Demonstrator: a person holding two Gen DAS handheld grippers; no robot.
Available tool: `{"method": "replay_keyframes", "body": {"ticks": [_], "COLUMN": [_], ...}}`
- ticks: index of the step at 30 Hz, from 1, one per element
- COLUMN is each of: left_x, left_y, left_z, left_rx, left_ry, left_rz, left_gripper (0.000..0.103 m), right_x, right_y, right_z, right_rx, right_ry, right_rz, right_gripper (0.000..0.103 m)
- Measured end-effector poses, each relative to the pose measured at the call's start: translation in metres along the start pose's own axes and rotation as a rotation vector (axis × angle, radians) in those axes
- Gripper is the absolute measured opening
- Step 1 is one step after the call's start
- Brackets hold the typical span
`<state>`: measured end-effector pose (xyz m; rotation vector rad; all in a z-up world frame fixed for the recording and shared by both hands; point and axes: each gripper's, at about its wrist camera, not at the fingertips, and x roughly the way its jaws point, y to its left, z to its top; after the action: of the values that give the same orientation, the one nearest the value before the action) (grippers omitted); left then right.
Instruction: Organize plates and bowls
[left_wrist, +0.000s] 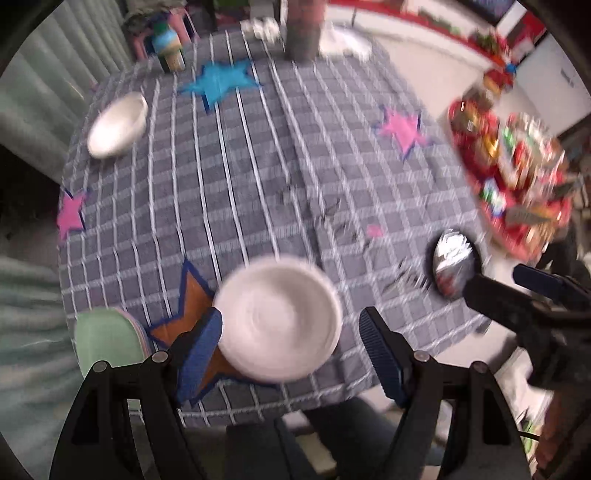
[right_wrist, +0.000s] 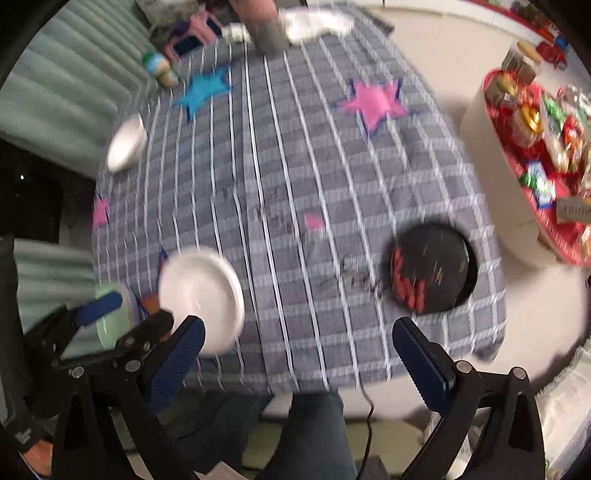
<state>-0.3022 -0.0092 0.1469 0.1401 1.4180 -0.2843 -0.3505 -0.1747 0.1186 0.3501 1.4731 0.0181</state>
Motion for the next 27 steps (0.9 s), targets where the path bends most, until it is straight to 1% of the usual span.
{"method": "replay_keyframes", "body": {"ticks": [4, 6, 7, 8, 10, 11, 13, 15, 17, 19, 22, 23, 25, 27], "left_x": [-0.05, -0.072, -0.081, -0.091, -0.103, -0.109, -0.111, -0.104, -0.093, -0.08, -0.057, -0.046, -0.032, -0.013], "left_y": [0.007, 0.013, 0.018, 0.024, 0.034, 0.041, 0.054, 0.07, 0.092, 0.116, 0.151, 0.168, 0.189, 0.215], "left_z": [0.031, 0.049, 0.056, 0.066, 0.08, 0.089, 0.102, 0.118, 0.132, 0.144, 0.155, 0.16, 0.165, 0.172], "left_rx": [-0.024, -0.04, -0.049, -0.064, -0.075, -0.073, -0.065, -0.057, -0.066, -0.082, -0.097, -0.106, -0.114, -0.131], "left_ry": [-0.129, -0.185, -0.21, -0.237, -0.278, -0.307, -0.336, -0.336, -0.312, -0.284, -0.239, -0.22, -0.195, -0.164], "left_rz": [-0.016, -0.004, -0.013, -0.031, -0.035, -0.029, -0.008, 0.024, 0.046, 0.052, 0.096, 0.111, 0.132, 0.159], "left_gripper": [0.08, 0.08, 0.08, 0.08, 0.08, 0.08, 0.08, 0.08, 0.08, 0.08, 0.08, 0.08, 0.08, 0.08], "right_x": [-0.038, -0.052, -0.059, -0.064, -0.067, -0.068, -0.067, -0.062, -0.053, -0.043, -0.021, -0.012, 0.003, 0.025], "right_y": [0.014, 0.021, 0.024, 0.027, 0.034, 0.042, 0.051, 0.058, 0.066, 0.075, 0.093, 0.099, 0.11, 0.129], "right_z": [0.039, 0.054, 0.061, 0.07, 0.081, 0.089, 0.101, 0.109, 0.118, 0.126, 0.137, 0.142, 0.153, 0.168], "right_rx": [-0.032, -0.048, -0.042, -0.028, -0.026, -0.035, -0.04, -0.028, -0.004, 0.006, 0.007, 0.014, 0.02, 0.002], "right_ry": [-0.094, -0.14, -0.162, -0.177, -0.181, -0.186, -0.197, -0.198, -0.182, -0.162, -0.128, -0.112, -0.09, -0.058], "right_rz": [0.003, 0.005, 0.012, 0.021, 0.028, 0.024, 0.011, 0.008, -0.001, -0.003, -0.035, -0.035, -0.026, -0.044], "right_gripper": [0.102, 0.102, 0.102, 0.102, 0.102, 0.102, 0.102, 0.102, 0.102, 0.102, 0.102, 0.102, 0.102, 0.102]}}
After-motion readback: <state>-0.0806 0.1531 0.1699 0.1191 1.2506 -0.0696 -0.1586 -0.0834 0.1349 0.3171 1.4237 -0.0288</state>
